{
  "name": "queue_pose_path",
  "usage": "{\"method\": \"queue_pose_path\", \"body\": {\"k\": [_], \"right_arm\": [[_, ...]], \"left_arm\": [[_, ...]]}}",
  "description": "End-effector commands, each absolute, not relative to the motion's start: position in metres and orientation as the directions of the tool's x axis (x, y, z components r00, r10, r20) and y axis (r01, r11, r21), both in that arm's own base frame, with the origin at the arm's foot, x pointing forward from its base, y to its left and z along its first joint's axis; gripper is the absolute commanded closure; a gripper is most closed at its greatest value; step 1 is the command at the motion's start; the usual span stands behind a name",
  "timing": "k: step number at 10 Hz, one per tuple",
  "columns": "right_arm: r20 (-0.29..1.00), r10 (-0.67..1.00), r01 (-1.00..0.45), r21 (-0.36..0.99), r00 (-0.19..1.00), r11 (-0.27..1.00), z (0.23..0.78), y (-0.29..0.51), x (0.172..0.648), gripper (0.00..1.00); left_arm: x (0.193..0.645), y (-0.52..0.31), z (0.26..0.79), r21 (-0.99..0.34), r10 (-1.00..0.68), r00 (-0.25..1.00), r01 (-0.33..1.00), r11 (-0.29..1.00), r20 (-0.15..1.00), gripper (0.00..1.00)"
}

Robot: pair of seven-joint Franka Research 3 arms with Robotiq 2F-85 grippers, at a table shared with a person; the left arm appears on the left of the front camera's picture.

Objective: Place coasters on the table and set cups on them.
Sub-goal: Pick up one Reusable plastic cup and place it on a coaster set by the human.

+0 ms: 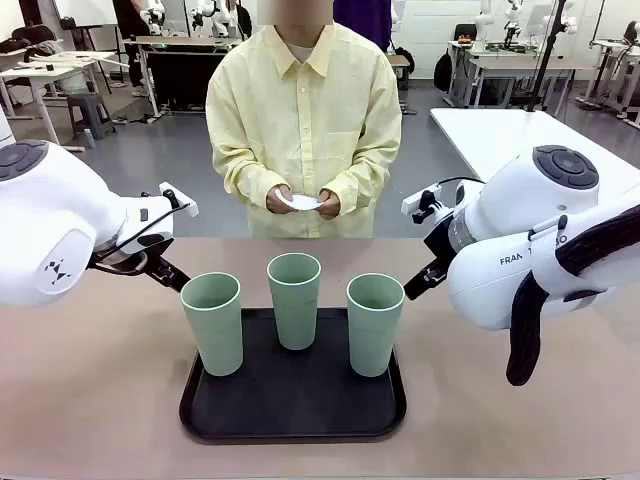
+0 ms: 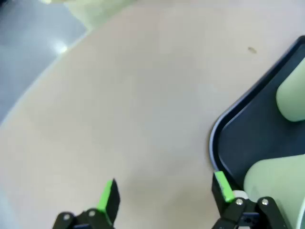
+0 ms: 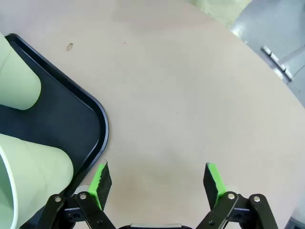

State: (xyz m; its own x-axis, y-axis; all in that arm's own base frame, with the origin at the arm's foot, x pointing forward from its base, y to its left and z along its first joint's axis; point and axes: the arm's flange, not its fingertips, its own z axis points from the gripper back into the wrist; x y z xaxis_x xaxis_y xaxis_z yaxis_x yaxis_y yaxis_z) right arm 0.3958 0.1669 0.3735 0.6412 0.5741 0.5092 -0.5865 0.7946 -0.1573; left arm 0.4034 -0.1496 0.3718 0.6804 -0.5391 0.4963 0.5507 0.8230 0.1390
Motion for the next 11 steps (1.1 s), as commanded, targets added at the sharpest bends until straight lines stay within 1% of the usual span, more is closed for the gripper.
{"method": "queue_pose_path", "body": {"k": [1,11], "right_arm": [[0.509,0.574,-0.587,-0.157,0.641,0.795,0.3735,0.1669,0.3958,0.0],[0.509,0.574,-0.587,-0.157,0.641,0.795,0.3735,0.1669,0.3958,0.0]], "left_arm": [[0.4034,-0.1497,0.3717,0.139,-0.539,0.68,0.551,0.823,0.496,0.0],[0.4034,-0.1497,0.3717,0.139,-0.539,0.68,0.551,0.823,0.496,0.0]]}}
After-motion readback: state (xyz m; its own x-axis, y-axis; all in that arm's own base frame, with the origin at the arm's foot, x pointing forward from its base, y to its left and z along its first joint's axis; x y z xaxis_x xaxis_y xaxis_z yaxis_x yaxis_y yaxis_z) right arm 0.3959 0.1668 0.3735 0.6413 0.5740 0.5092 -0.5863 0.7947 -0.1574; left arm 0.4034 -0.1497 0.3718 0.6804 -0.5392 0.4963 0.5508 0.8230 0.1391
